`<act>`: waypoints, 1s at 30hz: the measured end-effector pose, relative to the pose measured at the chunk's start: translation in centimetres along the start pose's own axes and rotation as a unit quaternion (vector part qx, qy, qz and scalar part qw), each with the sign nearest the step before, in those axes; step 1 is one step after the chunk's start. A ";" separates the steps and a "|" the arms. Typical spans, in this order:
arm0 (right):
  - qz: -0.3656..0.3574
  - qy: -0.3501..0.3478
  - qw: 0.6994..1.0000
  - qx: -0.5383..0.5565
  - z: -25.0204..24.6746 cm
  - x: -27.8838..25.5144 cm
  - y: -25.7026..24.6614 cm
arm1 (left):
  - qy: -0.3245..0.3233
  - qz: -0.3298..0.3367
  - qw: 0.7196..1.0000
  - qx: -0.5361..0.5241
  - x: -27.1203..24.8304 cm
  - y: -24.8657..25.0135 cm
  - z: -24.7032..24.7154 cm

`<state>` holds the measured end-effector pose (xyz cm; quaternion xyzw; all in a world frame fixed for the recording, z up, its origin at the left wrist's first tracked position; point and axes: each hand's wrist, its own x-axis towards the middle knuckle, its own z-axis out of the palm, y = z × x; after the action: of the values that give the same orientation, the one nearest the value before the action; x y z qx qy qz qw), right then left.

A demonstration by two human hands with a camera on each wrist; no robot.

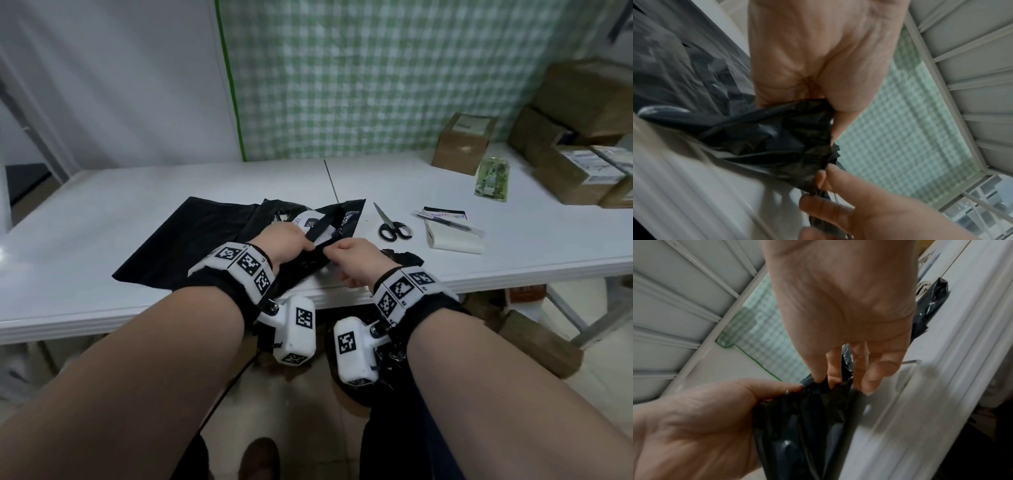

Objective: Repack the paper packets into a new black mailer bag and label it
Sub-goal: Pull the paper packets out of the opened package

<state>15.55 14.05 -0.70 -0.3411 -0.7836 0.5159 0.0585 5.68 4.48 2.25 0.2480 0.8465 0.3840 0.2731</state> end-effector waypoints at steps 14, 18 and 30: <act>0.002 0.022 0.977 -0.212 1.4 -1.0 -0.4 | 0.139 0.079 0.982 0.100 0.0 -0.6 -3.1; -0.073 0.084 0.975 -0.192 2.1 -0.4 -0.7 | 0.136 0.080 0.965 0.211 0.5 -1.1 -2.4; 0.022 -0.040 0.993 -0.105 3.3 2.0 -0.8 | 0.165 0.086 0.957 0.221 2.8 -3.4 -3.9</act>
<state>12.16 12.54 -2.10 -0.3413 -0.8275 0.4454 -0.0199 0.43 2.28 1.00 0.3075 0.9190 0.2444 0.0342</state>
